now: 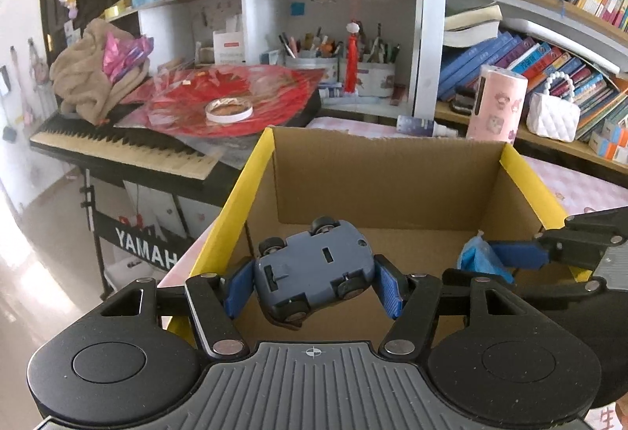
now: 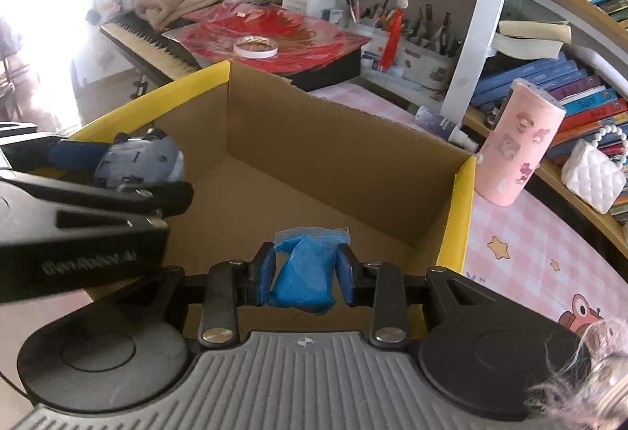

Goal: Organize objects
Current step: 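Carry the grey car with the left tool while the right tool carries the blue object over the yellow box, then open the left tool dropping the car into the box while the right tool releases the blue object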

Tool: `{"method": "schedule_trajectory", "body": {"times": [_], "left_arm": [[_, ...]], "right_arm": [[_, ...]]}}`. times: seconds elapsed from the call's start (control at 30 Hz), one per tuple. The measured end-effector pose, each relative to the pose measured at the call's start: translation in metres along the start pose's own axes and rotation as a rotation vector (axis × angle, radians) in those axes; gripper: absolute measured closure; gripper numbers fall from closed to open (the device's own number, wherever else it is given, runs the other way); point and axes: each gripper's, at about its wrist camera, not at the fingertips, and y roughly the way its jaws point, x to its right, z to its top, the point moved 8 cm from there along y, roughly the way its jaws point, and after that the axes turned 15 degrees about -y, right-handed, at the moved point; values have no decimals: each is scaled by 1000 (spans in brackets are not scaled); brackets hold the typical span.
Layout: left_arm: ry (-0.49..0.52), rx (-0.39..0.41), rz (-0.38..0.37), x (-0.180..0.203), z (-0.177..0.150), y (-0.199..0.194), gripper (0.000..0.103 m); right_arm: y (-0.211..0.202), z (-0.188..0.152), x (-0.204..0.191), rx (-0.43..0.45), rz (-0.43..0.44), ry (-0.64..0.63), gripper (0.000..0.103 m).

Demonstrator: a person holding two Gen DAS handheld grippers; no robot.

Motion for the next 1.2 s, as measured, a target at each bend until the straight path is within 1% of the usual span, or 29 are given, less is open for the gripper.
{"method": "schedule_trajectory", "body": {"times": [0.2,0.23,0.27,0.33,0.4,0.47,0.57,0.63,0.77,0.97,1.07,1.2], "left_arm": [[-17,-1,-3,0,1,0,38],[-22,3,-8,0,2,-1,38],[-25,11,-18,0,2,-4,37],[-25,31,-29,2,5,-12,31],[-21,58,-49,4,9,-22,28],[-21,89,-62,5,12,-34,22],[-26,138,-73,3,17,-53,15],[-35,161,-77,-1,18,-66,13],[-69,194,-85,-13,15,-92,10],[-112,185,-79,-34,-1,-118,8],[-122,162,-68,-45,-16,-127,5],[-138,113,-56,-56,-38,-133,5]], "right_arm": [[-4,0,-1,23,-33,-3,71],[-6,1,-2,31,-42,-10,65],[-7,2,-2,41,-53,-13,56],[-11,3,0,60,-66,-5,47],[-16,4,1,77,-74,9,46],[-24,6,1,97,-84,26,45],[-41,10,0,138,-103,48,43],[-54,12,-2,165,-123,64,41],[-78,11,-5,189,-155,108,40],[-105,-6,-18,182,-170,165,40],[-115,-21,-32,160,-167,171,40],[-128,-41,-58,129,-152,145,40]]}}
